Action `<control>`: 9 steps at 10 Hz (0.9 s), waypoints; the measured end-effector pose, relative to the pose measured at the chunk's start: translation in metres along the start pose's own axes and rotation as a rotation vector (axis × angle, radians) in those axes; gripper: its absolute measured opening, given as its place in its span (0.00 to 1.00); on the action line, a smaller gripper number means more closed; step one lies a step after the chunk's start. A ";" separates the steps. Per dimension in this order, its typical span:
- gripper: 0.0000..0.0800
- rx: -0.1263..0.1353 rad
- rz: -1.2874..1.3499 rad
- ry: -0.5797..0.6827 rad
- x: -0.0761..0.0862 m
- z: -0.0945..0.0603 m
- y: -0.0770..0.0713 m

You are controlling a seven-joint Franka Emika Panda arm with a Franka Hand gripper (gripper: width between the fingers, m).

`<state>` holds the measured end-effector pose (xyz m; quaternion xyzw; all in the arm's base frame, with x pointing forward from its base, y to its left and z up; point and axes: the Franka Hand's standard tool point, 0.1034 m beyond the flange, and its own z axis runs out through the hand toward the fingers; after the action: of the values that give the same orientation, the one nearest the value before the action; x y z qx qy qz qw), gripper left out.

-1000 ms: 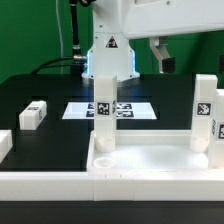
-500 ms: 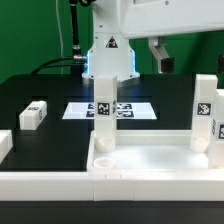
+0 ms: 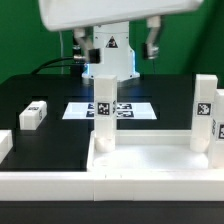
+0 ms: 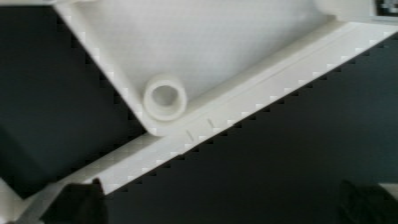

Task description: Assemble desk

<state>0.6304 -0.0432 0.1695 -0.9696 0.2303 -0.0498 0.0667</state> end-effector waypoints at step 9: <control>0.81 -0.063 -0.492 -0.049 -0.010 0.030 0.106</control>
Offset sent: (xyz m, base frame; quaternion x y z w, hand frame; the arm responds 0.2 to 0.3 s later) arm -0.0191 -0.0408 -0.0236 0.0227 -0.0389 -0.1336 0.9900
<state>0.5787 -0.1289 0.1235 -0.9990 -0.0130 -0.0337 0.0278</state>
